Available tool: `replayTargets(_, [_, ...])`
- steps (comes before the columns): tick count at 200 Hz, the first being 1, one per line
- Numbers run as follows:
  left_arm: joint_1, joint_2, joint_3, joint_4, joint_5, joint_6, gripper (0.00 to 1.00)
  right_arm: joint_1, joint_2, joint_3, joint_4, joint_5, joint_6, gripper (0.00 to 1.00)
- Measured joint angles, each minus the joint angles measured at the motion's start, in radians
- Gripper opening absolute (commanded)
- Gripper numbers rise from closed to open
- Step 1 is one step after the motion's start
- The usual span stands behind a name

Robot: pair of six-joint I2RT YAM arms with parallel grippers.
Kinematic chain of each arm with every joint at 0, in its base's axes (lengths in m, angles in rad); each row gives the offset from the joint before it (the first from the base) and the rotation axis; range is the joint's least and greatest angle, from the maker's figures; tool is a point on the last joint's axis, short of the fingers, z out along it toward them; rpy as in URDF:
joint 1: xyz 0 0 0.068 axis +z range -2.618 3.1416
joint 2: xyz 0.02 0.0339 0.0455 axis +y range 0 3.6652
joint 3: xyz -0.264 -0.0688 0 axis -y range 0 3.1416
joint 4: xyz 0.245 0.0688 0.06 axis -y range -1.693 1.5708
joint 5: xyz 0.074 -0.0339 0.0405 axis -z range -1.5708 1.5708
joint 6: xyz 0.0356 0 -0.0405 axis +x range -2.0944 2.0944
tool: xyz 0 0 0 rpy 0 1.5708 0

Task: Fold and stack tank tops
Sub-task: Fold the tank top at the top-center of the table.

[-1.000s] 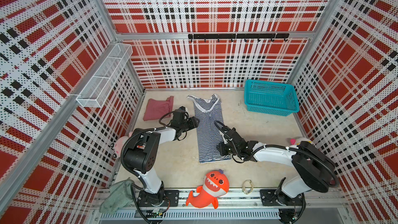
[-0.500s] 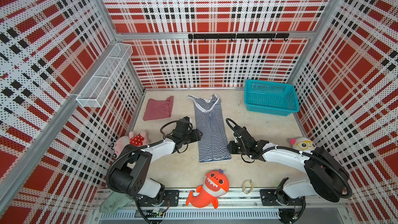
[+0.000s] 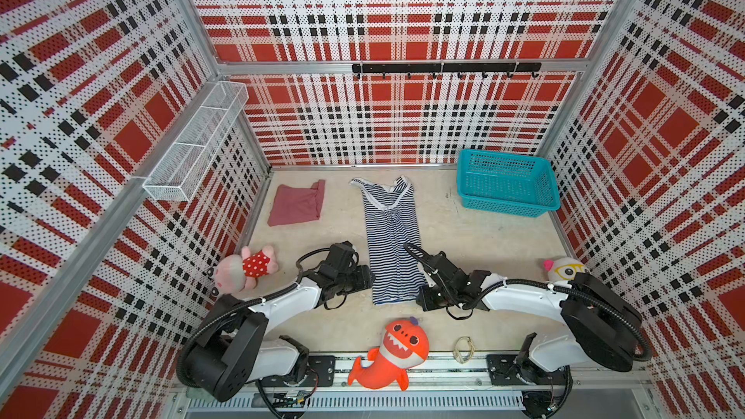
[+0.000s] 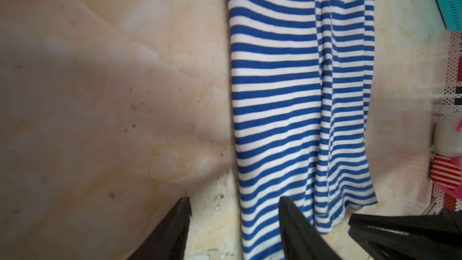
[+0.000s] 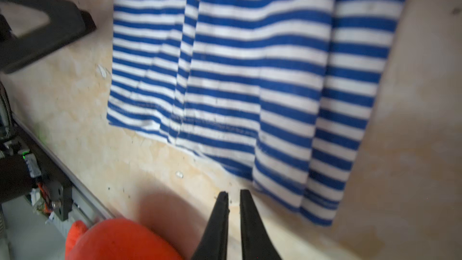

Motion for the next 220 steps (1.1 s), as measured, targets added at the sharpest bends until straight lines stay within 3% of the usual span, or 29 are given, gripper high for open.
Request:
replayTargets(26, [-0.001,-0.059,-0.031,-0.019,0.026,-0.03,0.6,-0.046,-0.116,-0.001,-0.079,0.023,-0.006,0.33])
replayTargets(60, [-0.019,-0.097,-0.086,-0.013,0.065,-0.094,0.57,-0.192,-0.229,-0.023,-0.094,0.042,0.03,0.36])
replayTargets(131, [-0.076,-0.139,-0.177,0.112,0.128,-0.246,0.51,-0.216,-0.098,-0.087,-0.021,-0.055,0.095,0.35])
replayTargets(183, [-0.095,-0.107,-0.185,0.129,0.14,-0.272,0.26,-0.197,-0.039,-0.088,0.068,-0.093,0.108,0.35])
replayTargets(220, [-0.098,-0.082,-0.177,0.119,0.137,-0.261,0.07,-0.163,0.003,-0.067,0.088,-0.1,0.114,0.16])
